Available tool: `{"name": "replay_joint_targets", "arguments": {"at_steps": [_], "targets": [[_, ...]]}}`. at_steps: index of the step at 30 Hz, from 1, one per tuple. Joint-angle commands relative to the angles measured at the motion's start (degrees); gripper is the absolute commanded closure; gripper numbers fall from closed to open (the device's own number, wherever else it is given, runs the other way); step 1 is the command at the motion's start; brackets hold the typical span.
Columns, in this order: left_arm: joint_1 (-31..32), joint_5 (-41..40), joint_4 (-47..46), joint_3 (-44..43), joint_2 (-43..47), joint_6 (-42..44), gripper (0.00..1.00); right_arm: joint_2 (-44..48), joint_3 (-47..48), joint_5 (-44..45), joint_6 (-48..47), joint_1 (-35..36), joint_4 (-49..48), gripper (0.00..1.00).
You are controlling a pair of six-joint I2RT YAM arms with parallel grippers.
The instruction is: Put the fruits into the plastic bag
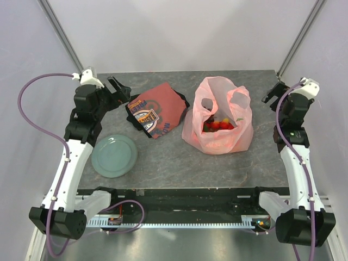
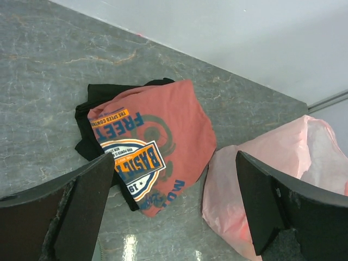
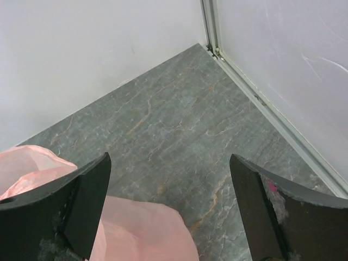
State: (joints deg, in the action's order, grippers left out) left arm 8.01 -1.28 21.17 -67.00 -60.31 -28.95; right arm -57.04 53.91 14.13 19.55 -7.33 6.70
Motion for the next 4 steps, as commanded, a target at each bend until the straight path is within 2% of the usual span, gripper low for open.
{"name": "replay_joint_targets", "arguments": {"at_steps": [1, 4], "targets": [[0.0, -0.3, -0.9, -0.1, 0.5, 3.1, 0.01, 1.0, 0.4, 1.3, -1.5, 0.1, -3.2, 0.02], [0.0, 0.2, -1.3, 0.0, 1.0, 2.8, 0.01, 1.1, 0.4, 1.3, -1.7, 0.1, -3.5, 0.02]]}}
